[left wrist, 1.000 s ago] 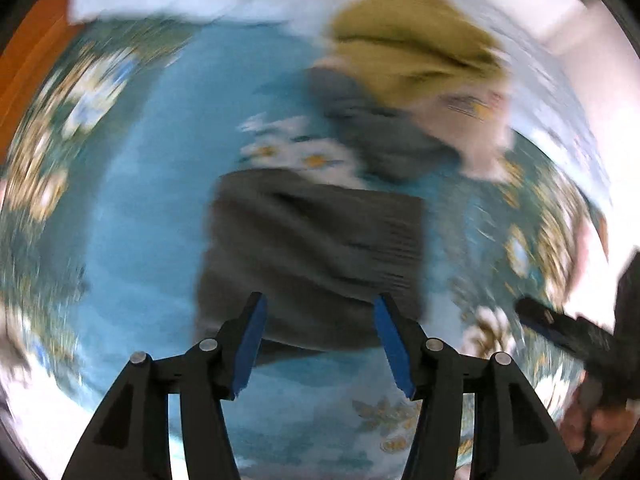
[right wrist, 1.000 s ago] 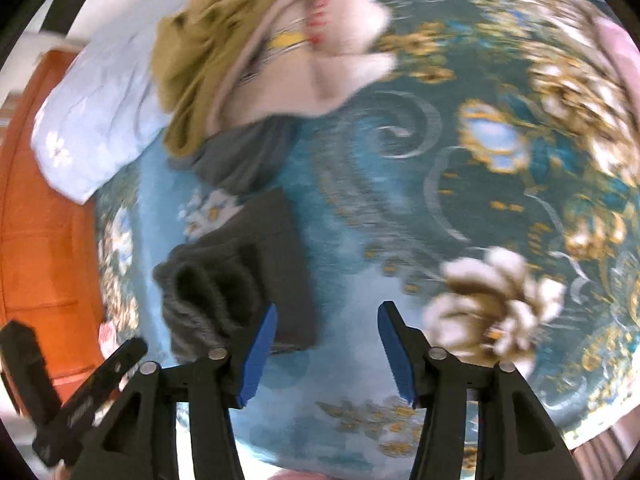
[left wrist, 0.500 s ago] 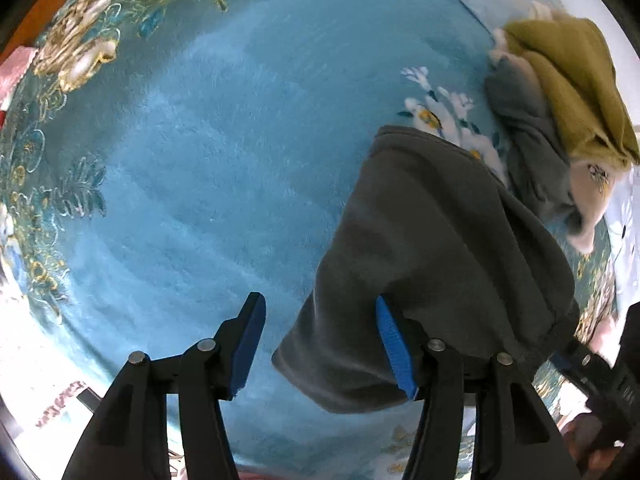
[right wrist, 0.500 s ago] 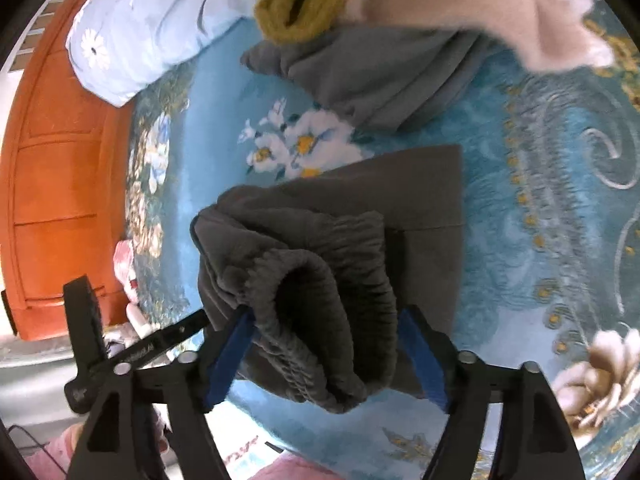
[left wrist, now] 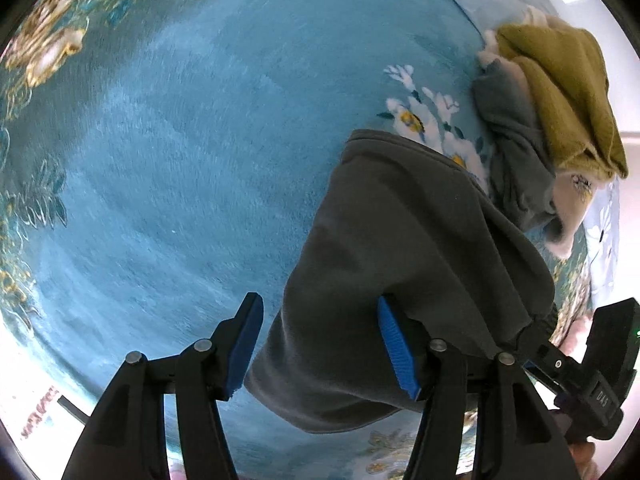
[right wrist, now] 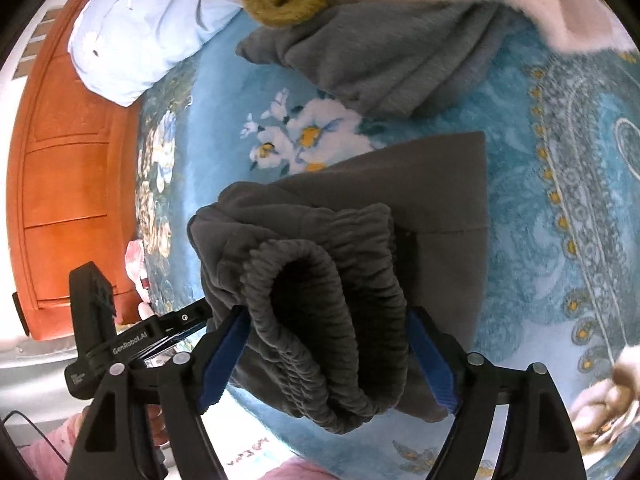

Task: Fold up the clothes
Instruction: 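Grasp the folded sweatpants edge with the left gripper while the right gripper grasps the cuffs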

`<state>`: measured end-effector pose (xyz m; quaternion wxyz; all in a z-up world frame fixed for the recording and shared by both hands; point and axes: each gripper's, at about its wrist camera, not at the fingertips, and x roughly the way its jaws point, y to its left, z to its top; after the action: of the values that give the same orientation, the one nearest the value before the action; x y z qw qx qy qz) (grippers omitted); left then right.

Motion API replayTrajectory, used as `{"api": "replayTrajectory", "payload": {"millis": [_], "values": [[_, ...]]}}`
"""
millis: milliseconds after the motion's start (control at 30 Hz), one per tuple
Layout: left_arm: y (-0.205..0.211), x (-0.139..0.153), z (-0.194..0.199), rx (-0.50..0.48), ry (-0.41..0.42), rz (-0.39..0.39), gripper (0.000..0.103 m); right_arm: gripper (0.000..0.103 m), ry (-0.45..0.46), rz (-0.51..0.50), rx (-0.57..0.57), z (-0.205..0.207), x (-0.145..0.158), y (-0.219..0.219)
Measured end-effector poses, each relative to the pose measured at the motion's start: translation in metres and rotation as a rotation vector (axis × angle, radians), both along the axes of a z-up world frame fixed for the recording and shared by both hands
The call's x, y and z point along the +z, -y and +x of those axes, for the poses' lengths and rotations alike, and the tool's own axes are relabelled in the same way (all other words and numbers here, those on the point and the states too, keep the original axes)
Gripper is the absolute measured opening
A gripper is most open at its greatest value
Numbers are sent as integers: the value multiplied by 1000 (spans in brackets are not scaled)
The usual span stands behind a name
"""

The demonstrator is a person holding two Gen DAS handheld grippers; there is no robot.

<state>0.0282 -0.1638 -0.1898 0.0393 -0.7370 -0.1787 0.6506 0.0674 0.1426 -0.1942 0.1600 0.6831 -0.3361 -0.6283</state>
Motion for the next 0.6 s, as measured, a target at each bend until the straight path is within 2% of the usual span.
{"api": "replayTrajectory", "payload": {"millis": [100,167,267,367,467,533,600], "values": [[-1,3,0,-7,-1,44,59,82,-7,-33,-8,-1,1,-1],[-7,6,0,-42,-11,45,57,80,-14,-62,-16,-1,4,-4],[-16,13,1,-86,-24,72,54,74,-35,-126,-33,1,14,-15],[-27,21,2,-131,-39,102,54,74,-70,-164,-45,3,29,-25],[-49,24,3,-197,-45,128,54,74,-109,-150,-62,5,42,-37],[-63,26,4,-251,-47,131,54,74,-103,-126,-91,7,41,-47],[-64,25,5,-266,-41,109,54,74,-88,-99,-124,8,37,-58]]}}
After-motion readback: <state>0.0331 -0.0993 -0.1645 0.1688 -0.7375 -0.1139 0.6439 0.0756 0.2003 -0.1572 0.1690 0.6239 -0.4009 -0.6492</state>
